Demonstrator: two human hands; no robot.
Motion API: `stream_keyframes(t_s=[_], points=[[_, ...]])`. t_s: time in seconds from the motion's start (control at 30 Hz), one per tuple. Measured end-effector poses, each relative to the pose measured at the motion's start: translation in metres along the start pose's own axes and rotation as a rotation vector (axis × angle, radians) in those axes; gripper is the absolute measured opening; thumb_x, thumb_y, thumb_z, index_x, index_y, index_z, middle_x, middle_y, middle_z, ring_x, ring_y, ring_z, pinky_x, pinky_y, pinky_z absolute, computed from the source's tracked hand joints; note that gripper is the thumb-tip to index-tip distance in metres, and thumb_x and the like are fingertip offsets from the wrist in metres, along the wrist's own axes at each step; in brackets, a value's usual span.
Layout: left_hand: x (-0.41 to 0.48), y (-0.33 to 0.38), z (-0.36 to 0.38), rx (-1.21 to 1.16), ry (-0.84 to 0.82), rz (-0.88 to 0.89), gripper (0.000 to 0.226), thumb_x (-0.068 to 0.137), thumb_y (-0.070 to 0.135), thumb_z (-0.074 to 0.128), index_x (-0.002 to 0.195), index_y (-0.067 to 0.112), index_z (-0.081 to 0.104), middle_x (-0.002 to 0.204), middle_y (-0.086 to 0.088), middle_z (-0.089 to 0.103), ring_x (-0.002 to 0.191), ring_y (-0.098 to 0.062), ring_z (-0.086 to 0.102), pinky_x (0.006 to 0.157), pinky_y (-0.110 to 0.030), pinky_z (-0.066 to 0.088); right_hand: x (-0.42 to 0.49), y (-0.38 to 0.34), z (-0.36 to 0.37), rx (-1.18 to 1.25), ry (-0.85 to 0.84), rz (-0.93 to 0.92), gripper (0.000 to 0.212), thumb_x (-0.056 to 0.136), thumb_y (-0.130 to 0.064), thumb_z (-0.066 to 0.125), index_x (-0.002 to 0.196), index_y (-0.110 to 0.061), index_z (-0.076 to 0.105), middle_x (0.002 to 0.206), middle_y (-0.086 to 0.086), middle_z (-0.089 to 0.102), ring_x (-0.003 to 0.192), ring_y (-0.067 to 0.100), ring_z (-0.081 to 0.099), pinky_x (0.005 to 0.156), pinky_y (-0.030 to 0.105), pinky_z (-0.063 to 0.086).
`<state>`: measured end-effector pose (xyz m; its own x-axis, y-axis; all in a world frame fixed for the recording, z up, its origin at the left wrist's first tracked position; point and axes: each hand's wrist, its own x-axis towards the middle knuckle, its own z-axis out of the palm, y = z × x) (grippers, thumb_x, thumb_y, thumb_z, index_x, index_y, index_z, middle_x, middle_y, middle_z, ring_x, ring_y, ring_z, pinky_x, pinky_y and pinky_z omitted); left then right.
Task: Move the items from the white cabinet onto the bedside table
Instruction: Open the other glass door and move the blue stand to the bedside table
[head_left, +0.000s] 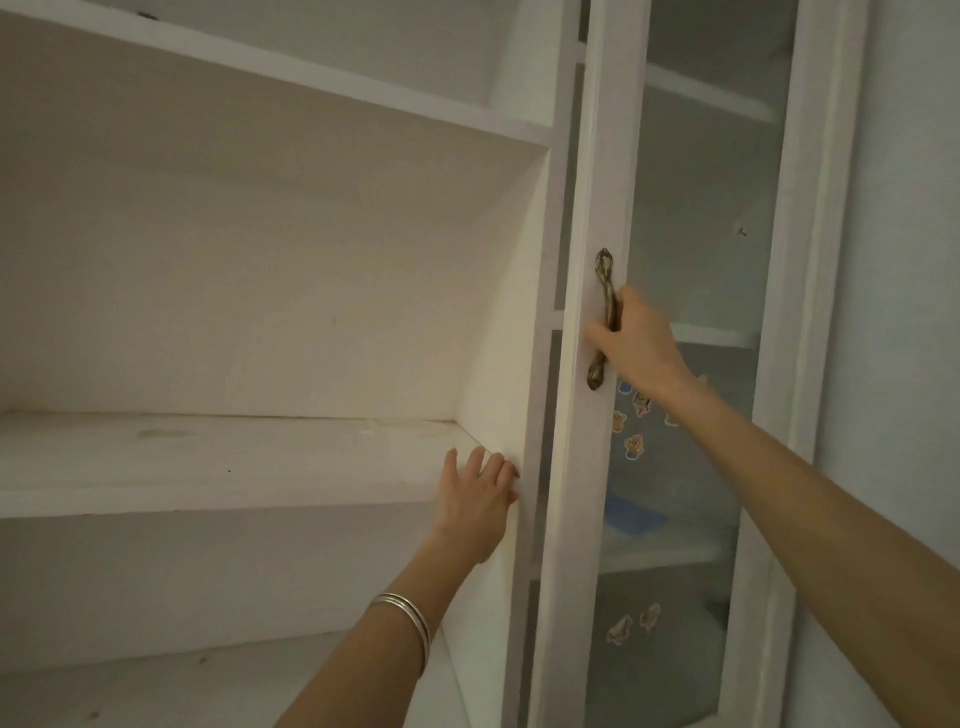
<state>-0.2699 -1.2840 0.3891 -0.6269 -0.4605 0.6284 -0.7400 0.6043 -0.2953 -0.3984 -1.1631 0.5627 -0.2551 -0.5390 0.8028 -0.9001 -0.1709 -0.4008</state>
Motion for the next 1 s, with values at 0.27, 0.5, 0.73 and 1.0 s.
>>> stream_keyframes(t_s=[0.27,0.5,0.73,1.0], points=[[0.001,0.023,-0.016,0.040,-0.208,-0.193,0.042,0.091,0.026,0.045,0.131,0.017,0.034,0.132,-0.003,0.045,0.119,-0.023,0.044,0.102,-0.044,0.032,-0.073,0.005,-0.135,-0.022,0.066,0.034,0.014,0.089,-0.006,0.051,0.081,-0.012,0.042,0.081,0.012,0.053,0.074,0.028,0.063,0.068,0.030,0.058],[-0.008,0.036,-0.021,-0.006,-0.137,-0.170,0.051,0.094,0.037,0.037,0.138,0.012,0.027,0.139,-0.005,0.041,0.127,-0.024,0.037,0.109,-0.042,0.022,-0.081,0.003,-0.151,0.005,0.021,0.094,0.015,0.089,-0.006,0.051,0.080,-0.012,0.041,0.080,0.013,0.055,0.086,0.038,0.065,0.072,0.039,0.059],[-0.021,0.045,-0.032,-0.024,-0.104,-0.227,0.049,0.081,0.020,0.048,0.128,0.014,0.039,0.127,-0.006,0.049,0.117,-0.027,0.044,0.103,-0.045,0.030,-0.086,0.004,-0.150,0.099,0.067,0.119,0.004,0.092,-0.006,0.046,0.095,-0.009,0.046,0.089,0.012,0.055,0.090,0.033,0.064,0.071,0.030,0.056],[-0.025,0.042,-0.024,-0.111,-0.035,-0.153,0.057,0.080,0.017,0.051,0.134,0.012,0.034,0.143,-0.007,0.035,0.126,-0.027,0.037,0.102,-0.045,0.030,-0.095,0.015,-0.167,0.071,0.083,0.078,0.007,0.094,-0.013,0.048,0.100,-0.011,0.051,0.081,-0.003,0.055,0.088,0.032,0.066,0.085,0.043,0.054]])
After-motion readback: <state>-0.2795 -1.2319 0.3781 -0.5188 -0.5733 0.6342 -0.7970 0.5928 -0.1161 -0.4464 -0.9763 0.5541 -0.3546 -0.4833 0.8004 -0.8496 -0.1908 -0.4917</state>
